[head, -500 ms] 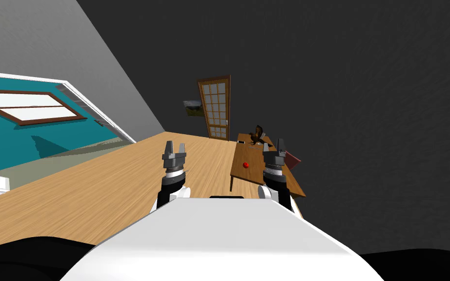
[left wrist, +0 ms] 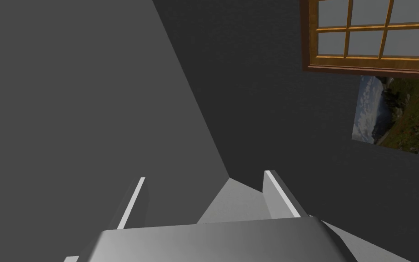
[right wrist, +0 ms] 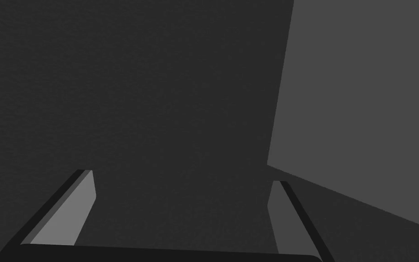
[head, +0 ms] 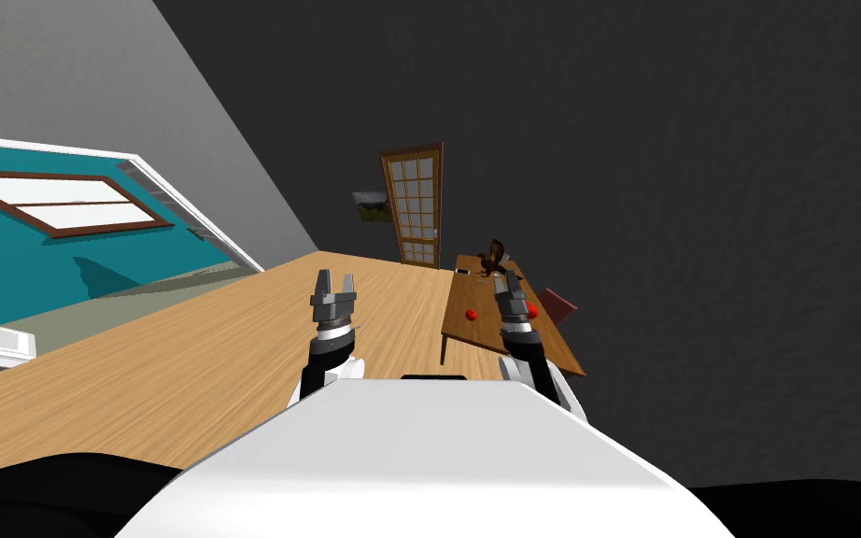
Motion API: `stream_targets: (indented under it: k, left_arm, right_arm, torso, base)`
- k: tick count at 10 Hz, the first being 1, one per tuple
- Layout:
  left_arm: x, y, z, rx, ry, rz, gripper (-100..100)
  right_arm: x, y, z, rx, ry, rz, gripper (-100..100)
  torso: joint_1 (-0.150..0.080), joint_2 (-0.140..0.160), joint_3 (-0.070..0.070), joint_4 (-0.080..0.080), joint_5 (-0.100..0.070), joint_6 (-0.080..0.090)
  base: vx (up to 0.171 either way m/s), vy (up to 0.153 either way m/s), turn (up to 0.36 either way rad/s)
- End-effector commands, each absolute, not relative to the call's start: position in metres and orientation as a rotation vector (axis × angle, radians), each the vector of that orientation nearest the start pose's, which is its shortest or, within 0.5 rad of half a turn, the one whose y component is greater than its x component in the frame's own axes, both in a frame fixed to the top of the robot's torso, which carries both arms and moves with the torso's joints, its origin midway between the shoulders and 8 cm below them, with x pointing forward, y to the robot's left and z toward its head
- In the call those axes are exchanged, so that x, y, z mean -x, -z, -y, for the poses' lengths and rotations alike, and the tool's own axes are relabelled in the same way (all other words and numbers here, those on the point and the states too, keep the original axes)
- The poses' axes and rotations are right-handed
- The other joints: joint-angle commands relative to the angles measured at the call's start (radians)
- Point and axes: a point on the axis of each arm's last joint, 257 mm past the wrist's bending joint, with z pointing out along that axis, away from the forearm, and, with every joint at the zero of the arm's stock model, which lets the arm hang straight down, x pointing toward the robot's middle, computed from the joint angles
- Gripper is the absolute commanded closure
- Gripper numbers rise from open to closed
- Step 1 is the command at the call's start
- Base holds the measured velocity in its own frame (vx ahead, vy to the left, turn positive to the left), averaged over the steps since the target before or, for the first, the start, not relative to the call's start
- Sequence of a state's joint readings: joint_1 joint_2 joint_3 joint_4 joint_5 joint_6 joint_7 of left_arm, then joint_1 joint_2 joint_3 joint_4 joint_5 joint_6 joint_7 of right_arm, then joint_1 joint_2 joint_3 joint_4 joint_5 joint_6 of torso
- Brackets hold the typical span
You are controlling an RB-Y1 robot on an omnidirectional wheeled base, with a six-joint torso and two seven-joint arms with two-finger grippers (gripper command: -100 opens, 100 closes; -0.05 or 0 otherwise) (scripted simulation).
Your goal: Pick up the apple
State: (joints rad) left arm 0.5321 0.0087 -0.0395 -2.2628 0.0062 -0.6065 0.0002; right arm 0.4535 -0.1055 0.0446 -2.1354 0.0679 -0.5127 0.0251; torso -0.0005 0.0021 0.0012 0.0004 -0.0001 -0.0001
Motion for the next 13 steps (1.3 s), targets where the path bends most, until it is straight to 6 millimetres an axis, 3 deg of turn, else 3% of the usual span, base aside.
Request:
stream_targets:
  k: [1, 2, 6, 7, 8, 9, 10, 11, 12, 13]
  left_arm:
    - [-0.328, -0.026, -0.268, 0.612, 1.349, -0.572, 0]
    - [-0.328, -0.026, -0.268, 0.612, 1.349, -0.572, 0]
    - [-0.328, -0.026, -0.268, 0.612, 1.349, -0.572, 0]
    - [-0.328, -0.026, -0.268, 0.612, 1.349, -0.572, 0]
    - [-0.328, -0.026, -0.268, 0.612, 1.349, -0.572, 0]
    - [-0.328, -0.026, -0.268, 0.612, 1.349, -0.572, 0]
    - [-0.328, -0.026, -0.268, 0.612, 1.349, -0.572, 0]
    - [-0.328, -0.026, -0.268, 0.612, 1.349, -0.572, 0]
    - [-0.328, -0.026, -0.268, 0.612, 1.349, -0.572, 0]
    - [-0.328, -0.026, -0.268, 0.612, 1.349, -0.572, 0]
  right_arm:
    - [-0.389, 0.050, 0.238, -0.555, -1.207, -0.927, -100]
    - [-0.389, 0.050, 0.237, -0.550, -1.202, -0.931, -100]
    - [-0.417, 0.104, 0.229, -0.447, -1.026, -1.150, -100]
    - [-0.418, 0.106, 0.228, -0.442, -1.019, -1.157, -100]
    - [-0.427, 0.127, 0.229, -0.407, -0.950, -1.230, -100]
    - [-0.427, 0.128, 0.228, -0.399, -0.944, -1.233, -100]
    - [-0.436, 0.150, 0.229, -0.361, -0.870, -1.305, -100]
    - [-0.436, 0.151, 0.229, -0.353, -0.863, -1.309, -100]
    - [-0.444, 0.172, 0.231, -0.309, -0.784, -1.376, -100]
    - [-0.444, 0.174, 0.231, -0.303, -0.776, -1.382, -100]
  torso:
    - [0.000, 0.000, 0.000, 0.000, 0.000, 0.000]
    - [0.000, 0.000, 0.000, 0.000, 0.000, 0.000]
    - [0.000, -0.001, 0.000, 0.000, 0.000, 0.000]
    - [0.000, -0.001, 0.000, 0.000, 0.000, 0.000]
    - [0.000, -0.001, 0.000, 0.000, 0.000, 0.000]
    - [0.000, -0.001, 0.000, 0.000, 0.000, 0.000]
    - [0.000, -0.001, 0.000, 0.000, 0.000, 0.000]
    - [0.000, -0.001, -0.001, 0.000, 0.000, 0.000]
    - [0.000, -0.001, 0.000, 0.000, 0.000, 0.000]
    - [-0.001, -0.001, 0.000, 0.000, 0.000, 0.000]
  base:
    - [-0.040, 0.005, 0.054]
    - [-0.027, 0.001, 0.020]
    - [-0.029, -0.002, 0.044]
    - [-0.024, 0.000, 0.028]
    - [-0.027, 0.002, 0.057]
    - [-0.024, -0.004, 0.034]
    - [-0.026, -0.011, 0.055]
    - [-0.021, -0.008, 0.039]
    - [-0.028, -0.009, 0.060]
    - [-0.028, -0.009, 0.036]
